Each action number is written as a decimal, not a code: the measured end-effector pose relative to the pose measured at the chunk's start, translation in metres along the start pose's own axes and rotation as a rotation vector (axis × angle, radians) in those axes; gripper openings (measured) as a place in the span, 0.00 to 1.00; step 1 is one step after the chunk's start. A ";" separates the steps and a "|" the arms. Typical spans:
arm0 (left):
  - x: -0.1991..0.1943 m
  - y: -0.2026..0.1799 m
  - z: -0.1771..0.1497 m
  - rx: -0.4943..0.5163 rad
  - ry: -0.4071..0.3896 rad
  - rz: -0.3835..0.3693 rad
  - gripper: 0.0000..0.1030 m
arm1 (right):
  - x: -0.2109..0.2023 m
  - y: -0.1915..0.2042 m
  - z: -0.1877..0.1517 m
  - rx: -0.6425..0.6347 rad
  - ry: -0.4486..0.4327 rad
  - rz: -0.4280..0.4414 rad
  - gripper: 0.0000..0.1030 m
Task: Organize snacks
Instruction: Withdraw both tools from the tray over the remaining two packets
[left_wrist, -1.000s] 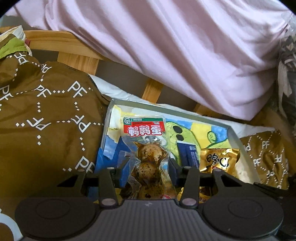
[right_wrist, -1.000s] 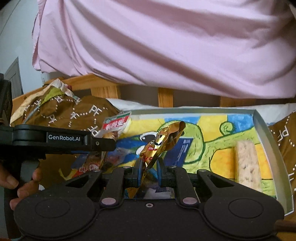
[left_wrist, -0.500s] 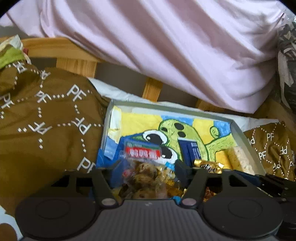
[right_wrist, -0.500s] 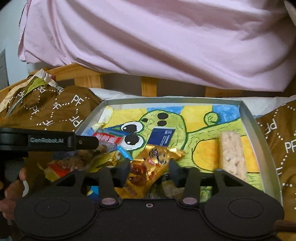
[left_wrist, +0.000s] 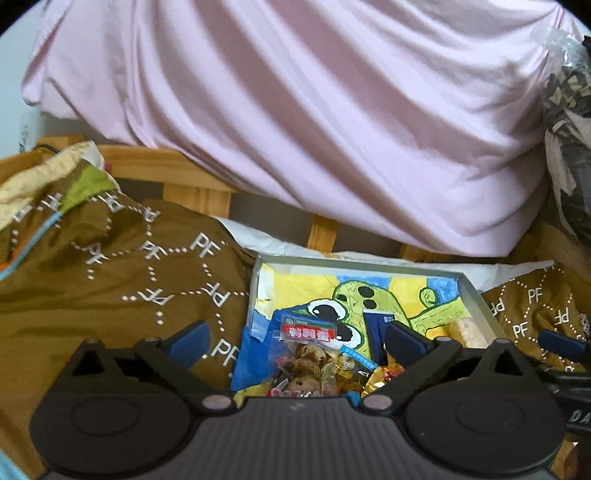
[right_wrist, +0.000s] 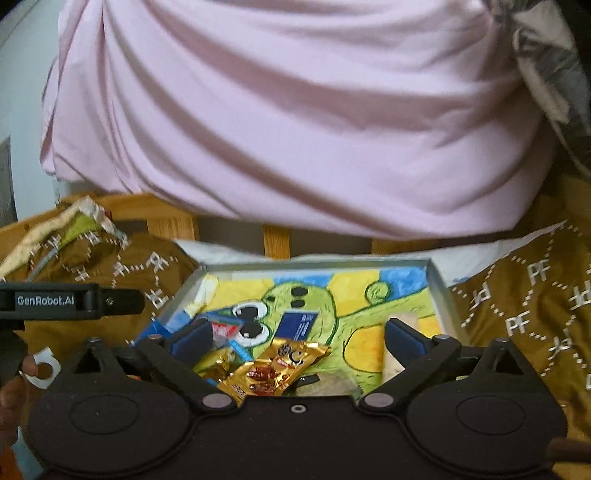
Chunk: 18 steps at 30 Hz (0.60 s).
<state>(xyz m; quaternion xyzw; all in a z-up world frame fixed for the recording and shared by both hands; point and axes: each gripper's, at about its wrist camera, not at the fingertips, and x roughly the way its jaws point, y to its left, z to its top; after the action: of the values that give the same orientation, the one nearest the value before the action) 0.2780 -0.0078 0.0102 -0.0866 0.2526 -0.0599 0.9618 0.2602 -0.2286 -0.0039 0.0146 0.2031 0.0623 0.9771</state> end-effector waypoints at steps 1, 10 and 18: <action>-0.006 -0.001 -0.001 -0.002 -0.007 0.005 0.99 | -0.007 -0.001 0.001 0.004 -0.014 0.003 0.99; -0.067 -0.004 -0.015 0.014 -0.067 0.071 1.00 | -0.066 0.001 -0.003 -0.001 -0.085 0.005 0.99; -0.113 0.004 -0.033 -0.008 -0.068 0.104 1.00 | -0.115 0.001 -0.019 0.000 -0.087 -0.010 0.99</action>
<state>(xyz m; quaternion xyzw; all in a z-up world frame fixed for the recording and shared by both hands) 0.1645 0.0095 0.0347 -0.0793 0.2240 -0.0060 0.9713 0.1474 -0.2419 0.0240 0.0165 0.1605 0.0565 0.9853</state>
